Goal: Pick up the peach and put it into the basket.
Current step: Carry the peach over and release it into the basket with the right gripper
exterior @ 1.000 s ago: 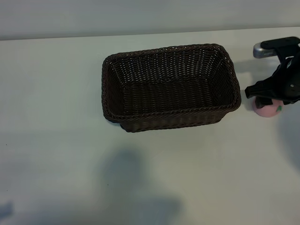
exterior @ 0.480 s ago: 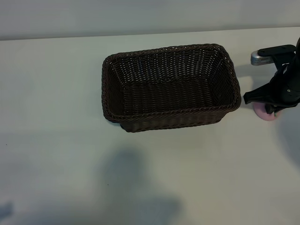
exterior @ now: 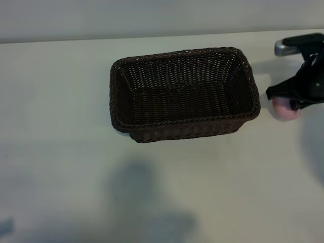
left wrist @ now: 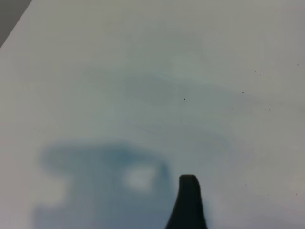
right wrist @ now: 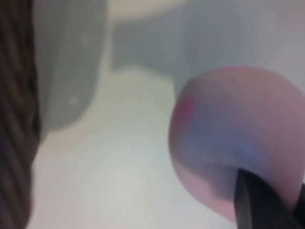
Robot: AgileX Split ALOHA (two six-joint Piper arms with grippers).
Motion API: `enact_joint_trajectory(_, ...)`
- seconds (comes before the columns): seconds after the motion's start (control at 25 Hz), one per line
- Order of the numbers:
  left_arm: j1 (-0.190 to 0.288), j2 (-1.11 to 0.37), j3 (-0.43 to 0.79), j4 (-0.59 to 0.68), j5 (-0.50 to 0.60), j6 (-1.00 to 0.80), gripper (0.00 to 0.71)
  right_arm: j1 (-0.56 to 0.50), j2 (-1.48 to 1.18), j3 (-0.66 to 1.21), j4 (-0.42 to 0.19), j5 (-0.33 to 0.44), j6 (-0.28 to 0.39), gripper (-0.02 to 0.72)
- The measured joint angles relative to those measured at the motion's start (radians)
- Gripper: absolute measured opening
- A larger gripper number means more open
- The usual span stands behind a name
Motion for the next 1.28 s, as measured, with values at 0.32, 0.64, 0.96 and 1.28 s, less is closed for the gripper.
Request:
enact_joint_trajectory(0.32,0.0,0.0,0.0,0.0,0.0,0.0,0.595,0.0,-0.116,-0.04,-0.01,0.046,-0.001,0.04)
enact_joint_trajectory(0.64,0.0,0.0,0.0,0.0,0.0,0.0,0.595,0.0,-0.129,-0.139,-0.02,0.157,-0.002,0.04)
enact_joint_trajectory(0.96,0.0,0.0,0.0,0.0,0.0,0.0,0.595,0.099,-0.129,-0.25,0.012,0.243,-0.032,0.04)
enact_joint_trajectory(1.28,0.0,0.0,0.0,0.0,0.0,0.0,0.594,0.342,-0.127,-0.313,0.032,0.248,-0.015,0.04)
